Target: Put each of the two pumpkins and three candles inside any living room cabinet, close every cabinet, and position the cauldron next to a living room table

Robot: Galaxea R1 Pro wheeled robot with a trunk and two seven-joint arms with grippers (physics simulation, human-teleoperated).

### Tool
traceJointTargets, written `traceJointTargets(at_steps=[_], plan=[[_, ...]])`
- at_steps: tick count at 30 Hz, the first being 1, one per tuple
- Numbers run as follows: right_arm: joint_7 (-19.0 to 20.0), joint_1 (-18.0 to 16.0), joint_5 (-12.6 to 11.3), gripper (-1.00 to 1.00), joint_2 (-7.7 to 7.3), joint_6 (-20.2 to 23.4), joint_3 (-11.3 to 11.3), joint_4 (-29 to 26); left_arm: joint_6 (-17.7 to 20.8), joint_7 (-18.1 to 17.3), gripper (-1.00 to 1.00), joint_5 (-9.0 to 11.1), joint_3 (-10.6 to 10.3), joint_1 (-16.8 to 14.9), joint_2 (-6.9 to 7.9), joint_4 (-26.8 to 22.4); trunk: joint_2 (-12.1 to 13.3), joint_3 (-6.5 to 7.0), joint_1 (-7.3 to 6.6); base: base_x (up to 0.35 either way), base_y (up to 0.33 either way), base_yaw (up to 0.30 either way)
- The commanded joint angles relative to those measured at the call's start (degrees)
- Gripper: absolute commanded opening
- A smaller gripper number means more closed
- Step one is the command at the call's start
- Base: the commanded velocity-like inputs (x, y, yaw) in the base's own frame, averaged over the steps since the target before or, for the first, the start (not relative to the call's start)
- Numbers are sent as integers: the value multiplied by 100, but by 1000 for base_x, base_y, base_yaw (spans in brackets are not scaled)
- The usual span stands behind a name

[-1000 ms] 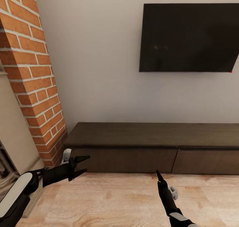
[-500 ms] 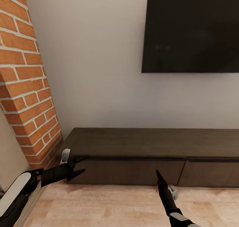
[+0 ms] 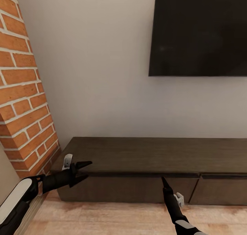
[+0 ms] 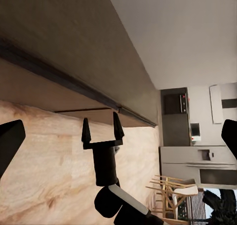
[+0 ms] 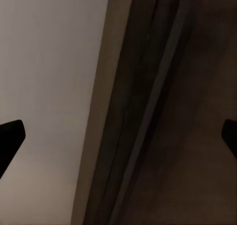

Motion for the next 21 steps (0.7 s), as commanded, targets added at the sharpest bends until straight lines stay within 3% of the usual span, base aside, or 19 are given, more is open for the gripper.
traceJointTargets(at_steps=[1,9,15,21], plan=[[5,-3,-23,100,0,-39,47,2,5,56,100,61,-5,-3,4,-4,-2,-6,-1,30,0,0],[5,-3,-23,100,0,-39,47,2,5,56,100,61,-5,-3,4,-4,-2,-6,-1,13,0,0],[5,-3,-23,100,0,-39,47,2,4,56,100,61,-3,-3,4,4,-2,-6,-1,213,0,0],[-3,-3,-23,100,0,-39,47,4,4,54,100,69,4,-3,4,-5,-2,-6,-1,62,0,0]])
